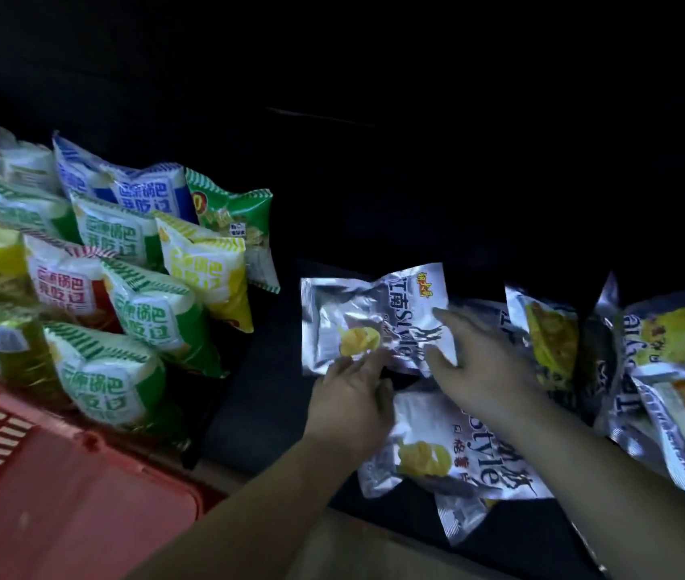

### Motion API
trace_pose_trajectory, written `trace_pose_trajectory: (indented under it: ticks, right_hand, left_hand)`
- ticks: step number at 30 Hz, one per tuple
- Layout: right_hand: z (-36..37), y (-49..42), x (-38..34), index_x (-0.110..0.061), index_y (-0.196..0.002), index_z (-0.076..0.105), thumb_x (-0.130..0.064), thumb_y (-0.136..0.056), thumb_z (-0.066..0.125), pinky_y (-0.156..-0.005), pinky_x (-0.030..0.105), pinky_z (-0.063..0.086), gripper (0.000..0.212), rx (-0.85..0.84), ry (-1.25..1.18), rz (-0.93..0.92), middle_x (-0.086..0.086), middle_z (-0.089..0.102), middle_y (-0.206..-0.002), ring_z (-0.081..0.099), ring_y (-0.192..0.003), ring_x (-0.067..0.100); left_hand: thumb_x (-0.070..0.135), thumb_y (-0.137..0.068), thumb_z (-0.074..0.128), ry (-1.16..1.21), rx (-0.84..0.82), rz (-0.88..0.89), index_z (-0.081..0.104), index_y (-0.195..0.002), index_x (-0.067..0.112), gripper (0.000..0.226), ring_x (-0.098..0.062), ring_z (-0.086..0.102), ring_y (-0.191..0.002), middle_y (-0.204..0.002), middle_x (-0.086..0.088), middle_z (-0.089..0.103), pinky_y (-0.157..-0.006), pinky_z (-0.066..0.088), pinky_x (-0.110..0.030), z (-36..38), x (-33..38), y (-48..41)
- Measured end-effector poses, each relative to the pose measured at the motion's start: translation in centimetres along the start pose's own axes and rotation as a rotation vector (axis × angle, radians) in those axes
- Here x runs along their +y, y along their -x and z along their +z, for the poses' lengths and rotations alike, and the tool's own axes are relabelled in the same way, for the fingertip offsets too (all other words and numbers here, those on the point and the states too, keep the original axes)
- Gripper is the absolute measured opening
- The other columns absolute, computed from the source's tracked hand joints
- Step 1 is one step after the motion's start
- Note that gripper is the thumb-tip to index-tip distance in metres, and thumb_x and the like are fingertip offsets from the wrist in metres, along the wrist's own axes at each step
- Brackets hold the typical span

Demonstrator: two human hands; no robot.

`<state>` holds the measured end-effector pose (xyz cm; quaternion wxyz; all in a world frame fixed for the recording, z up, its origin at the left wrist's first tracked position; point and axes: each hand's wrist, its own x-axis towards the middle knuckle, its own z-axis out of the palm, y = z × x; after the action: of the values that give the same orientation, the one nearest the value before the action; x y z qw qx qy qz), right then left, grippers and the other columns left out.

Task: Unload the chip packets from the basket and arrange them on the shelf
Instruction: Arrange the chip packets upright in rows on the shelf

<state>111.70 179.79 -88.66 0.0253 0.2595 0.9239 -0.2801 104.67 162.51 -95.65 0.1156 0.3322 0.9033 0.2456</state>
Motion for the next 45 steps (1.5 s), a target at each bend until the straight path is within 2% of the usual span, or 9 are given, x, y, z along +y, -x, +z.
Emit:
trace_pose_trajectory:
  ticks: [4, 7, 11, 18, 27, 33, 39, 42, 45]
  right_hand:
    - [0.8, 0.6, 0.3, -0.056, -0.155, 0.015, -0.065, -0.095, 0.050, -0.109, 0.040, 0.043, 0.071, -0.197, -0.074, 0.022, -0.014, 0.033, -0.161, 0.042, -0.142, 0.019]
    - [0.8, 0.7, 1.2, -0.054, -0.155, 0.018, -0.066, -0.094, 0.051, -0.115, 0.044, 0.039, 0.071, -0.187, -0.056, 0.013, -0.013, 0.036, -0.159, 0.039, -0.144, 0.021]
    - [0.2, 0.4, 1.2, -0.057, -0.153, 0.021, -0.062, -0.094, 0.056, -0.114, 0.047, 0.040, 0.069, -0.177, -0.166, 0.021, -0.015, 0.037, -0.159, 0.043, -0.143, 0.021]
    - [-0.6, 0.0, -0.7, -0.048, -0.154, 0.033, -0.038, -0.100, 0.061, -0.113, 0.040, 0.041, 0.062, 0.058, -0.406, -0.064, -0.019, 0.017, -0.165, 0.030, -0.149, 0.013]
    - [-1.8, -0.7, -4.1, -0.062, -0.151, 0.017, -0.090, -0.082, 0.034, -0.122, 0.047, 0.027, 0.076, 0.170, -0.849, 0.041, -0.023, 0.026, -0.163, 0.033, -0.148, 0.007]
    - [-1.9, -1.1, -6.3, -0.038, -0.143, 0.045, -0.016, -0.095, 0.070, -0.070, 0.022, 0.059, 0.059, -0.082, -0.931, 0.004, -0.007, 0.074, -0.117, 0.073, -0.098, 0.005]
    - [0.0, -1.7, -6.2, -0.038, -0.107, 0.053, -0.021, -0.091, 0.076, -0.078, 0.023, 0.058, 0.033, 0.126, -0.783, 0.104, -0.016, 0.071, -0.102, 0.069, -0.089, -0.003]
    - [1.5, -2.8, -6.3, -0.031, -0.097, 0.054, -0.023, -0.084, 0.083, -0.061, 0.018, 0.051, 0.033, 0.178, -0.718, 0.183, -0.012, 0.069, -0.100, 0.066, -0.086, 0.004]
    - [3.2, -4.9, -7.2, -0.027, -0.090, 0.055, -0.016, -0.078, 0.088, -0.075, 0.033, 0.058, 0.037, 0.223, -0.859, 0.266, -0.009, 0.070, -0.092, 0.067, -0.082, 0.007]
  left_hand:
    - [0.029, -0.095, 0.051, 0.032, 0.131, 0.056, 0.062, -0.129, 0.030, 0.035, -0.028, 0.064, -0.101, -0.111, -0.001, 0.070, -0.075, 0.056, -0.040, -0.8, 0.1, 0.3]
    - [0.034, -0.088, 0.057, -0.150, 0.239, 0.040, 0.060, -0.134, 0.031, 0.047, -0.035, 0.051, -0.124, -0.141, -0.008, 0.055, -0.096, 0.051, -0.048, -1.4, -1.6, -1.5]
    - [0.043, -0.086, 0.069, -0.116, -0.125, -0.034, 0.030, -0.155, 0.045, 0.080, -0.035, 0.026, -0.151, -0.167, -0.001, 0.024, -0.118, 0.034, -0.048, -1.8, -3.2, -3.2]
    - [0.037, -0.093, 0.069, -0.051, 0.139, 0.042, 0.058, -0.139, 0.037, 0.047, -0.031, 0.065, -0.116, -0.144, 0.000, 0.058, -0.086, 0.058, -0.039, -1.3, -3.4, -2.5]
    - [0.010, -0.105, 0.054, 0.837, 0.209, -0.082, 0.071, -0.111, 0.013, 0.018, 0.002, 0.065, -0.080, -0.086, 0.016, 0.072, -0.074, 0.050, -0.016, -7.0, -0.8, -1.1]
    - [0.014, -0.108, 0.048, 1.291, -0.051, -0.112, 0.062, -0.130, 0.002, 0.029, -0.043, 0.058, -0.128, -0.131, -0.024, 0.066, -0.111, 0.046, -0.052, -10.2, -0.6, -1.1]
    - [0.029, -0.095, 0.065, 0.637, 0.588, -0.331, 0.067, -0.111, 0.024, 0.017, -0.009, 0.068, -0.093, -0.106, 0.001, 0.070, -0.088, 0.057, -0.037, -7.7, -2.2, -0.9]
    - [0.028, -0.087, 0.065, 0.565, 0.453, -0.218, 0.067, -0.109, 0.033, 0.023, -0.007, 0.066, -0.086, -0.104, 0.008, 0.064, -0.082, 0.057, -0.037, -6.1, -2.0, 0.1]
    - [0.026, -0.083, 0.065, 0.587, 0.292, -0.184, 0.068, -0.125, 0.030, 0.042, -0.006, 0.066, -0.099, -0.115, 0.012, 0.061, -0.091, 0.056, -0.037, -5.0, -2.6, 0.3]
